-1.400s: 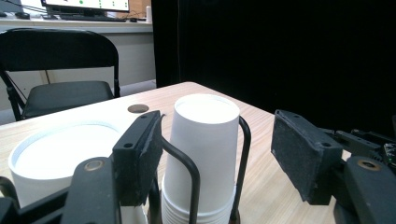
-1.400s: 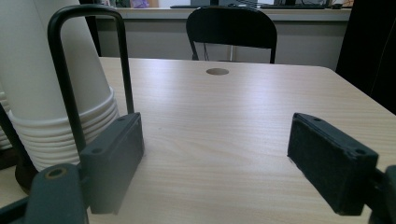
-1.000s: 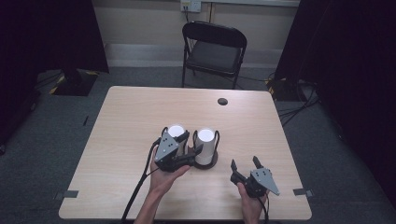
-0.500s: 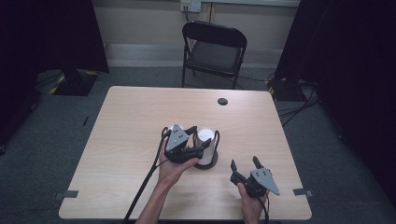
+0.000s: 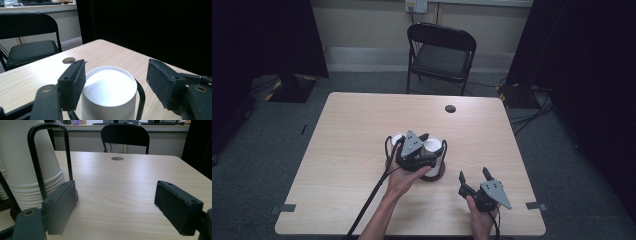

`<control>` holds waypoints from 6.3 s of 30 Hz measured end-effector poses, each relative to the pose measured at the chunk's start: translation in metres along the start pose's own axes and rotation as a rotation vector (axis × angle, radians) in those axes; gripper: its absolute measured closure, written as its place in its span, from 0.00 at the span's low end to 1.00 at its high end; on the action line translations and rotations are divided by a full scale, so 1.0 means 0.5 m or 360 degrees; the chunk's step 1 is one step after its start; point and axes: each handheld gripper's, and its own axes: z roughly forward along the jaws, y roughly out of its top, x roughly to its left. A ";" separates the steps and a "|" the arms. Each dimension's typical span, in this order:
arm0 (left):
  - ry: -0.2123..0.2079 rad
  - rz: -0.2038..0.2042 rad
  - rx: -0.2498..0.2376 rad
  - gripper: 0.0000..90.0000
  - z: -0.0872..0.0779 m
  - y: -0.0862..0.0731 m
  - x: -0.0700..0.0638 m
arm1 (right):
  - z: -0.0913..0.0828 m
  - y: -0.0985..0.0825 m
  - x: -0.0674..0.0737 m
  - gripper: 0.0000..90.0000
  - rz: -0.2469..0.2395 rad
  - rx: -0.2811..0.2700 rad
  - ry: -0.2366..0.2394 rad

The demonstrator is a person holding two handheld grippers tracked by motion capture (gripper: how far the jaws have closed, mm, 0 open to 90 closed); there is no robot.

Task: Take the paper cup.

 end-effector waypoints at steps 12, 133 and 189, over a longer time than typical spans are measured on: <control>0.0015 -0.0015 0.0028 0.31 0.020 -0.008 0.009 | 0.000 0.000 -0.001 0.19 0.0003 -0.0003 0.0006; 0.0064 -0.0073 -0.0342 0.39 -0.078 0.064 0.007 | 0.001 0.000 0.002 0.20 -0.0015 0.0014 0.0026; -0.0156 -0.0426 -0.0333 0.39 -0.182 -0.018 0.002 | -0.015 0.004 0.061 0.25 -0.0177 0.0050 0.0383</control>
